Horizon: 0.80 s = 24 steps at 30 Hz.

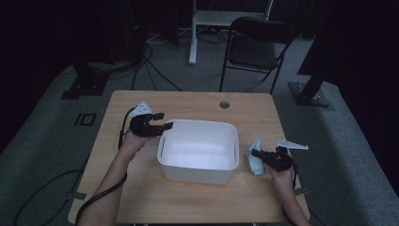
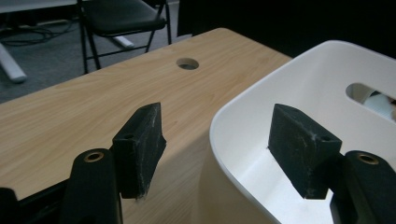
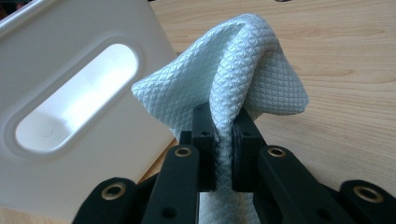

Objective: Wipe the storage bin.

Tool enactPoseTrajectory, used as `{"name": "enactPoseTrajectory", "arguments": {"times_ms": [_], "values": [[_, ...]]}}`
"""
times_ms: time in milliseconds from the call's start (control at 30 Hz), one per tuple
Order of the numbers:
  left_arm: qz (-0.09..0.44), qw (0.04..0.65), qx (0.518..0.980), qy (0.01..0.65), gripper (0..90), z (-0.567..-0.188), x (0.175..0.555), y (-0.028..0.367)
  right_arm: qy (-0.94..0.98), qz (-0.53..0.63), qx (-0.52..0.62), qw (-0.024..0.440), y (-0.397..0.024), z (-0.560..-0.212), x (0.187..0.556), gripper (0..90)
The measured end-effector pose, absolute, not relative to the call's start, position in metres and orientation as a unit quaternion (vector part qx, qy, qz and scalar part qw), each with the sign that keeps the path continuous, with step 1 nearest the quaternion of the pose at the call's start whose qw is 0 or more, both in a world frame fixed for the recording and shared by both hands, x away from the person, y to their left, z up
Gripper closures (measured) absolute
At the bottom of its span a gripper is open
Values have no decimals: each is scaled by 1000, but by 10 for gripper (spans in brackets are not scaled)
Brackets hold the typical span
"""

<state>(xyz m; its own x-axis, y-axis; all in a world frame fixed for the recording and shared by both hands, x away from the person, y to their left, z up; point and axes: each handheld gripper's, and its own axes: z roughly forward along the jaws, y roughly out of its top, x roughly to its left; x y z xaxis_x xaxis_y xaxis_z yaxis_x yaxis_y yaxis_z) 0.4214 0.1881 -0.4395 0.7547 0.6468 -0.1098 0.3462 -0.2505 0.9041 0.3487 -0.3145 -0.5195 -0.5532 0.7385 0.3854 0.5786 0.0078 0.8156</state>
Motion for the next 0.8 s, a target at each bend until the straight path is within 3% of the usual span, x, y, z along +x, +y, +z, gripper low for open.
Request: {"name": "enactPoseTrajectory", "arguments": {"times_ms": [233,433,667,800], "values": [[148,516,779,324,428,-444,436,186,705,529,468,71,-314,-521,350,827],[122,527,780,314,549,-447,445,181,706,527,468,69,-314,-522,350,827],[114,521,792,297,778,-450,446,175,706,527,468,68,-314,-523,350,827],[120,528,783,306,802,-451,443,178,705,528,469,68,-315,-523,350,827]]}}
